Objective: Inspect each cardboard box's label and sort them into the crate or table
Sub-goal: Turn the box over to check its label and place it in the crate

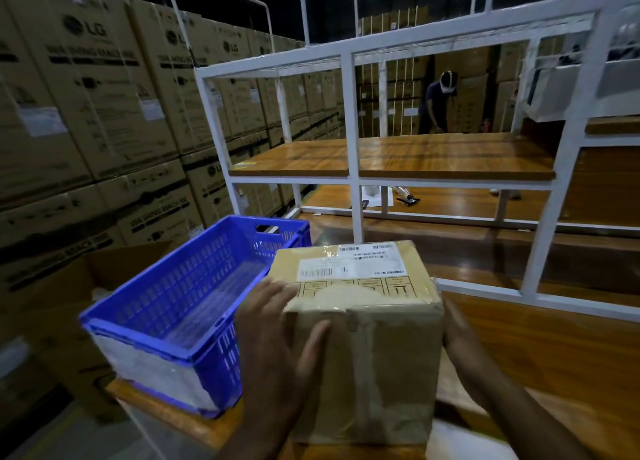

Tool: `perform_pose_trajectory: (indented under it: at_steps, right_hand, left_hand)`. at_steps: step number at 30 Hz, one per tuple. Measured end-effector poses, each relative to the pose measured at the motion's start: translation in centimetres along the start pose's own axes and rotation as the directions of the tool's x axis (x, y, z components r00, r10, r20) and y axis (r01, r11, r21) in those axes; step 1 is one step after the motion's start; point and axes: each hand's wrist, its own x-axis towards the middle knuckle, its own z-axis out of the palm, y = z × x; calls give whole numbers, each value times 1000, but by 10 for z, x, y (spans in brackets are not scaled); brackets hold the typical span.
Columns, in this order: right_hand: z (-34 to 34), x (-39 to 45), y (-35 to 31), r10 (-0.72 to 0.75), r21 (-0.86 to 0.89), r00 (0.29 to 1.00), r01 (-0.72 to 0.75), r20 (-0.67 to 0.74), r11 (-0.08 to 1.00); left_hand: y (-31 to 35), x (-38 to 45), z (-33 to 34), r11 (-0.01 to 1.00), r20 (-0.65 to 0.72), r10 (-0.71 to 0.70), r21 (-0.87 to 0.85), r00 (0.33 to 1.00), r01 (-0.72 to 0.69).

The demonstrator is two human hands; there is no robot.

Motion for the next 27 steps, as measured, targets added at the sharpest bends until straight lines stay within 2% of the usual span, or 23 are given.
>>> perform_pose_trajectory:
  at_steps: [1,3,5,8,10,11,13,15,17,18,21,22,23,25,27]
  right_hand:
    - [1,7,-5,-9,32,1000,9,2,999]
    - [5,18,-15,-28,63,999,27,16,998]
    - [9,26,-16,-35,83,998,31,49,996]
    - [16,26,-14,-79,69,991,71,107,995]
    - [18,21,-11,-97,89,991,88,94,992]
    - [18,19,-7,-103,98,991,95,81,991]
    - [20,12,-4,-119,122,989,107,91,987]
    - [20,9,3,-112,118,990,102,83,988]
    - [20,6,9,-112,102,990,103,83,989]
    - [21,6,11,-110,99,989,100,100,990]
    - [27,-1,11,-33,112,975,8,222,994]
    - [31,-2,14,16,153,961,-61,275,986]
    - [35,-5,15,77,189,942,-145,327,971]
    - [44,-10,18,120,199,908,-214,400,956]
    - [56,-6,28,120,183,927,-194,354,964]
  left_hand:
    - [-3,-10,0,993,-96,-115,-7,989,115]
    - [-8,-26,2,934,-175,-357,-77,918,348]
    - [-11,-33,6,820,-146,-568,-177,810,544]
    - [-21,-32,7,704,-43,-677,-328,735,630]
    - [-34,-26,8,722,-36,-661,-305,750,621]
    - [-41,-23,9,748,-24,-645,-225,764,625]
    - [-48,-17,9,758,91,-642,-78,762,648]
    - [-45,-14,7,675,296,-668,-147,683,723]
    - [-35,-15,0,523,481,-666,-246,571,816]
    - [-32,-17,-3,481,539,-639,-277,549,832]
    - [-24,-26,-12,451,680,-494,-332,541,829]
    - [-26,-31,-14,461,695,-454,-352,557,815]
    - [-25,-35,-16,492,697,-419,-365,583,790]
    - [-23,-39,-17,552,667,-408,-364,624,750]
    - [-26,-39,-16,578,637,-413,-369,651,728]
